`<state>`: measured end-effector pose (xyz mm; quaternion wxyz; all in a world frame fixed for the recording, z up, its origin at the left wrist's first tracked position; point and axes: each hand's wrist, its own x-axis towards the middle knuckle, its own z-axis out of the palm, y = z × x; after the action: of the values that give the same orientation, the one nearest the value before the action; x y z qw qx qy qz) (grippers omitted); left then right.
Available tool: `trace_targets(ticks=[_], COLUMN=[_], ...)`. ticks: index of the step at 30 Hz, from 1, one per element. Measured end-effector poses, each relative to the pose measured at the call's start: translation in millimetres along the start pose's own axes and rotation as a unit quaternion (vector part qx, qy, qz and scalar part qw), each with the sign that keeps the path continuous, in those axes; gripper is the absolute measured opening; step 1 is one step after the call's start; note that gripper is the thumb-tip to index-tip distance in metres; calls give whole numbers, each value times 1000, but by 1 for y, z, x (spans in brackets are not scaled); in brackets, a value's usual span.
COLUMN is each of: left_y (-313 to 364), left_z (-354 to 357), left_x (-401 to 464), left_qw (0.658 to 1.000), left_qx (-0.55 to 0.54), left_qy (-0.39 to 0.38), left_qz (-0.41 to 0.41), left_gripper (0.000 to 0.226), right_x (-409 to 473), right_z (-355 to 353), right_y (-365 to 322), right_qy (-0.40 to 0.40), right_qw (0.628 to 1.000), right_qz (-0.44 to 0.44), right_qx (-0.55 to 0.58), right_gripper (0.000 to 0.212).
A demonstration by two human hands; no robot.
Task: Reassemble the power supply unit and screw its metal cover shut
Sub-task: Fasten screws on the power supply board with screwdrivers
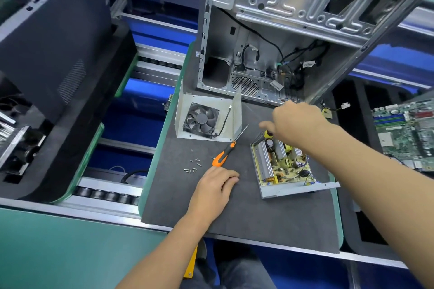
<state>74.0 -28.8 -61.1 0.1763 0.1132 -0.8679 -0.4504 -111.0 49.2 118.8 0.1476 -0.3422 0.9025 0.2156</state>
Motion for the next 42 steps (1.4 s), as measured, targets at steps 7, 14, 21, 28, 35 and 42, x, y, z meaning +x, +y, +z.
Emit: trace_targets(ticks=[7, 14, 21, 28, 35, 42], left_y=[-1, 2, 7, 21, 54, 74], left_z=[1, 1, 0, -4, -3, 3], left_x=[-1, 0, 2, 17, 51, 61], left_qw=[1000, 1000, 999, 956, 818, 738], left_qx=[8, 17, 13, -170, -476, -593], left_qy=[-2, 6, 28, 33, 79, 56], left_qz=[-3, -11, -28, -237, -314, -318], left_gripper=[9, 9, 11, 17, 12, 12], right_x=[-6, -7, -9, -29, -64, -75], right_z=[4, 6, 18, 22, 44, 103], right_y=[8, 6, 5, 20, 64, 52], right_qy=[16, -9, 60, 126, 240, 195], right_qw=[994, 997, 997, 985, 856, 770], right_qz=[-87, -21, -45, 5, 111, 158], right_qx=[63, 72, -7, 122, 444, 586], right_gripper=[12, 38, 23, 38, 34, 34])
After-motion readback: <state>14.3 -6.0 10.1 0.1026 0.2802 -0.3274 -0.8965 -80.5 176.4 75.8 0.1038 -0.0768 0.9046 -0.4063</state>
